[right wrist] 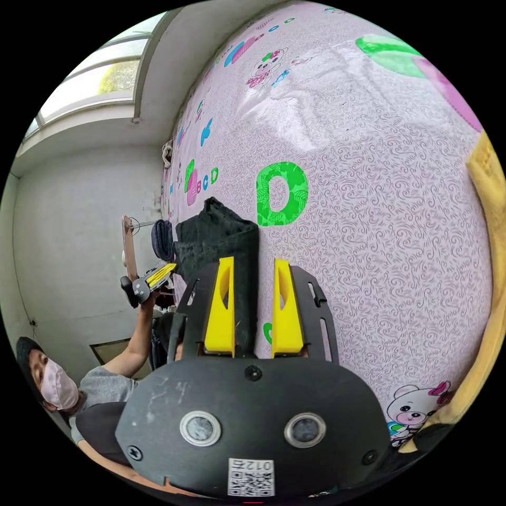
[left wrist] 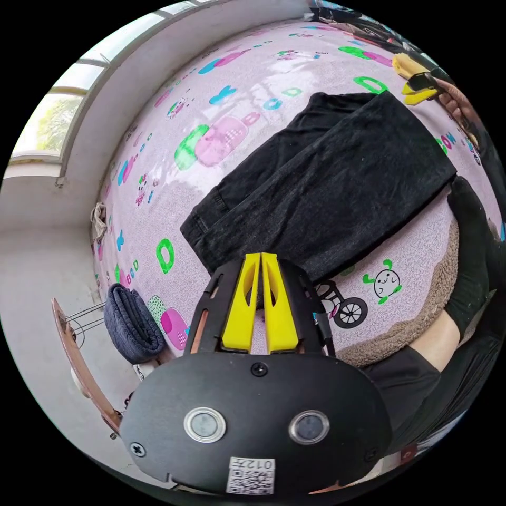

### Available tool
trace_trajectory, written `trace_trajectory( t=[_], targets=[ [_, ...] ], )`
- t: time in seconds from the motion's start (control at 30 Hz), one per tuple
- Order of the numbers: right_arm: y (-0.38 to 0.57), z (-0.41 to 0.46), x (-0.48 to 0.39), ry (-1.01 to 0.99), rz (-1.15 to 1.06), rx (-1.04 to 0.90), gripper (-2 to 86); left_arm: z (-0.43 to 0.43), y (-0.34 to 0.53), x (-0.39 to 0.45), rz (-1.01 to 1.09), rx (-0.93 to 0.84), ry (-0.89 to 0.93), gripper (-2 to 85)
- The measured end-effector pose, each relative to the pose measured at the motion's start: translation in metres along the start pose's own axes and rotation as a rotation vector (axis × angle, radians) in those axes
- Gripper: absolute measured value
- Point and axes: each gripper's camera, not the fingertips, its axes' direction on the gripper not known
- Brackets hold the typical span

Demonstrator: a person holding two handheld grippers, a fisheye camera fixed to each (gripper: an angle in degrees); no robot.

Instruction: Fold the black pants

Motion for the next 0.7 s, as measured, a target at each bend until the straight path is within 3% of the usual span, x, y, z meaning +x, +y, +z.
trace_trajectory(
  t=[0.13, 0.3, 0.37, 0.53, 0.7],
  targets=[
    [-0.009, 0.032, -0.015, -0.022, -0.02, -0.005, 8.2, 0.025, -0.004, 0.001, -0.013, -0.063, 0.032, 0.2],
    [-0.004, 0.055, -0.025, 0.012, -0.024, 0.042, 3.0, 0.047, 0.014, -0.036, -0.174, 0.019, 0.311, 0.1],
    [0.004, 0.064, -0.02, -0.041, 0.044, 0.106, 2.6, 0.049, 0.017, -0.038, -0.19, 0.029, 0.336, 0.0],
    [0.025, 0.075, -0.013, -0.131, 0.055, 0.091, 3.5, 0.045, 0.014, -0.024, -0.17, 0.01, 0.29, 0.0],
    [0.068, 0.1, -0.023, -0.053, -0.033, -0.076, 6.9, 0.032, 0.027, -0.005, -0.217, -0.047, 0.158, 0.3]
  ],
)
